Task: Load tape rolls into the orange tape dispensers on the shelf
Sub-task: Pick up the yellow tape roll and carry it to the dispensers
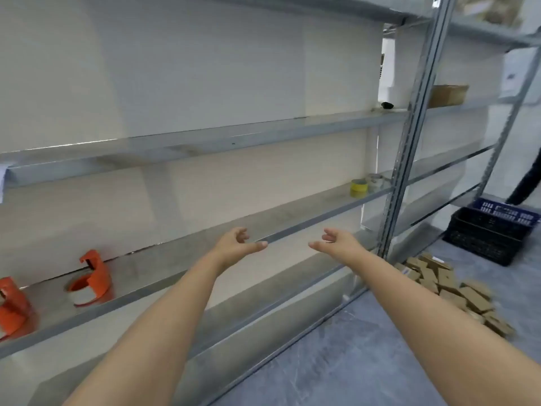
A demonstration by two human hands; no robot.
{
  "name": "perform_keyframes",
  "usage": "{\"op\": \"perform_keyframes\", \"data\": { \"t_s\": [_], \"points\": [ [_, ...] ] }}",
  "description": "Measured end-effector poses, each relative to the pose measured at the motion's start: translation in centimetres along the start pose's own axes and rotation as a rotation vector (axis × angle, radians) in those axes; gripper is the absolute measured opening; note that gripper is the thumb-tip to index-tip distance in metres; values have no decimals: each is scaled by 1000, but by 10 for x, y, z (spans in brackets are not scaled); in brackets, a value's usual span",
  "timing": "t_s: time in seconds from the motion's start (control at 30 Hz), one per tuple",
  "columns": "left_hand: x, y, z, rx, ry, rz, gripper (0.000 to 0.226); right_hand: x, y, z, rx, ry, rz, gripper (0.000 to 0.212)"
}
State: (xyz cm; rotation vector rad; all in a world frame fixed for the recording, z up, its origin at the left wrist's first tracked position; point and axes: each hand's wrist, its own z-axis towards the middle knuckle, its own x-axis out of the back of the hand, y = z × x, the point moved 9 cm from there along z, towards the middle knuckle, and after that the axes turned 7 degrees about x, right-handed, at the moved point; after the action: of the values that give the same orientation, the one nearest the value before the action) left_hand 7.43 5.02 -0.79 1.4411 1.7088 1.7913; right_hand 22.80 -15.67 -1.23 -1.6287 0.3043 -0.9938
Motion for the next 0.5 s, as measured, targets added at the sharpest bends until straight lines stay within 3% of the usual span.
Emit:
{"op": "perform_keyframes", "data": {
  "t_s": [0.27,0.5],
  "points": [
    [-60,40,35,-29,-112,6,98,62,33,4,-60,131,2,84],
    [-119,76,76,-63,-161,13,93,110,64,32,-60,133,23,85]
  ]
}}
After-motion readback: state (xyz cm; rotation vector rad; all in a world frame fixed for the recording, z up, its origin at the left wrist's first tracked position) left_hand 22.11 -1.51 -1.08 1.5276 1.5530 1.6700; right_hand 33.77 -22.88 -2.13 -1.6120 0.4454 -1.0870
